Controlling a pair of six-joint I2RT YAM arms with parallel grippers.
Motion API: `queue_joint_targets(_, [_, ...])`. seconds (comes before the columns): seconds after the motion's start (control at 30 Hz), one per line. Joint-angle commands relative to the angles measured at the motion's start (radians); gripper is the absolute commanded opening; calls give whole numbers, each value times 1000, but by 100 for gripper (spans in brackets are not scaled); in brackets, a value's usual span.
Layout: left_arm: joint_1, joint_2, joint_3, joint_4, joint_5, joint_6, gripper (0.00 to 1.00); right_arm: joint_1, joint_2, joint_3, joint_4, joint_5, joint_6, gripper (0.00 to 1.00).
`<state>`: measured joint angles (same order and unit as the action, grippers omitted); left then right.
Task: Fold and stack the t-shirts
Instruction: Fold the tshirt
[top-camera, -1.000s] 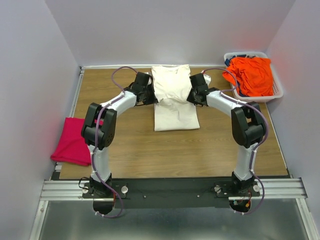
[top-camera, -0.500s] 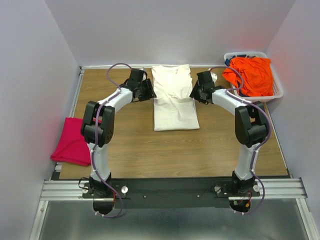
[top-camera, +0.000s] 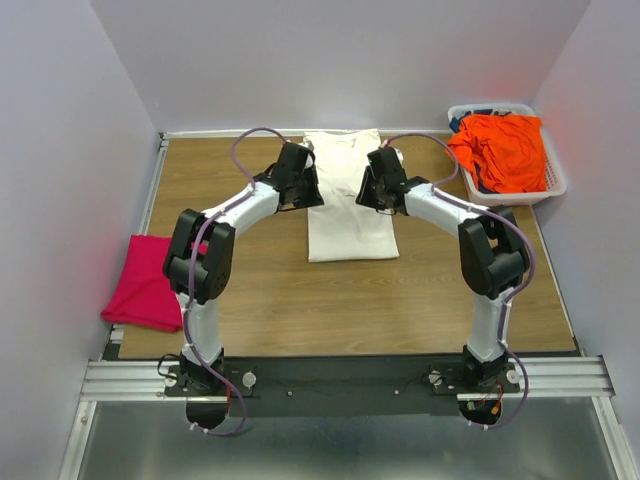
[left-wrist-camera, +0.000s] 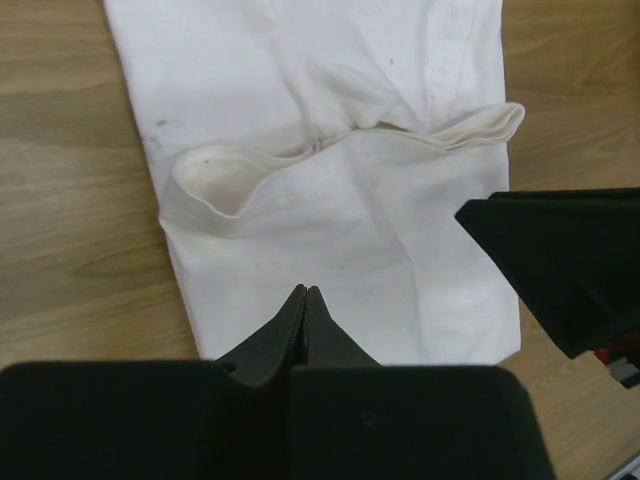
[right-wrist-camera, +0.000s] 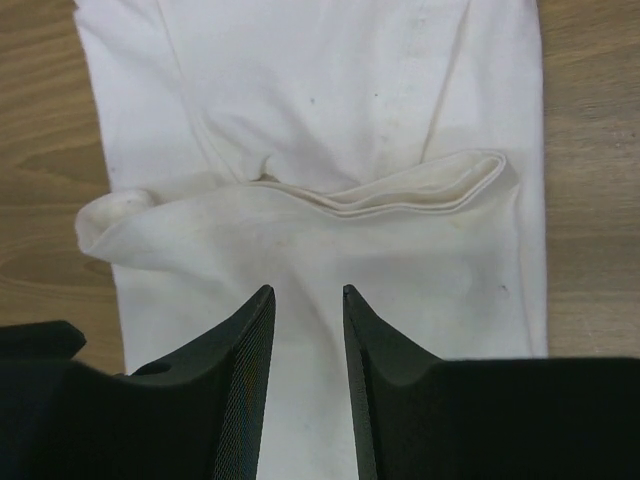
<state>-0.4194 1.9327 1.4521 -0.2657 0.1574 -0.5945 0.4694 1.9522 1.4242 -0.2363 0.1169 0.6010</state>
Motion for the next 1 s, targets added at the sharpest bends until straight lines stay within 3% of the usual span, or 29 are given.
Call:
queue_joint_targets(0.0, [-16,67,17,-18,-35,-2,0,-14,89,60,-6,-23,-38,41])
queue_joint_targets(0.4, [-4,201,158,-93,-108,13,0,-61,189,153,-11,61,-79,42])
queue_joint_targets(0.97, [22,256,203,-115,-116,33,0,-106,177,145,-14,102,-136,43])
